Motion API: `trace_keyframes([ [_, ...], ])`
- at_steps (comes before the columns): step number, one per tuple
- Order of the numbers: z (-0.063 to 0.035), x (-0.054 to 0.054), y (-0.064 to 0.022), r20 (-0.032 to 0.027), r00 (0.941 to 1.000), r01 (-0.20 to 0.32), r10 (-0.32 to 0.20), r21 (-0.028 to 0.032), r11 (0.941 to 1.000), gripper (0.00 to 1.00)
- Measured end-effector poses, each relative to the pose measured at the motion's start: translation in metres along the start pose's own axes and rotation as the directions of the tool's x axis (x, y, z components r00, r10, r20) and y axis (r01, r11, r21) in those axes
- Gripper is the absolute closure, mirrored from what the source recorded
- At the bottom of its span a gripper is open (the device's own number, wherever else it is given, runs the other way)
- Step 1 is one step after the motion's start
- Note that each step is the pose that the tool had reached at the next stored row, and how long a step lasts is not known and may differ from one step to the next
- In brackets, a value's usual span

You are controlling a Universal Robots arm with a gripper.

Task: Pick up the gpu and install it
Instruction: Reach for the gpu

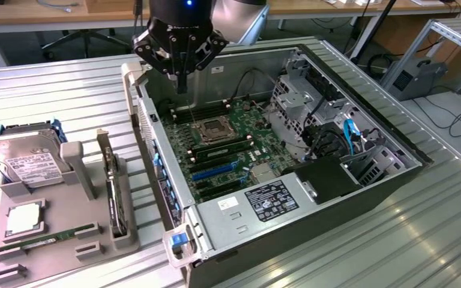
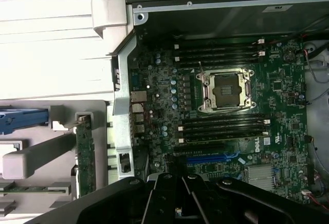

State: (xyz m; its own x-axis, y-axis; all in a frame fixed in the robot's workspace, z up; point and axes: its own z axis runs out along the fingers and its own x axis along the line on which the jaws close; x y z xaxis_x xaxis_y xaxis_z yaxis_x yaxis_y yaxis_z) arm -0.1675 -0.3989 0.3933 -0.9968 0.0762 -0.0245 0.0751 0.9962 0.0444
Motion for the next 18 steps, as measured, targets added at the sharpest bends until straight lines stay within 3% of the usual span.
trace_keyframes([
  [18, -0.0001, 0.0038, -0.0003, 0.0, 1.0, 0.0, 0.0, 0.0, 1.0, 0.89],
])
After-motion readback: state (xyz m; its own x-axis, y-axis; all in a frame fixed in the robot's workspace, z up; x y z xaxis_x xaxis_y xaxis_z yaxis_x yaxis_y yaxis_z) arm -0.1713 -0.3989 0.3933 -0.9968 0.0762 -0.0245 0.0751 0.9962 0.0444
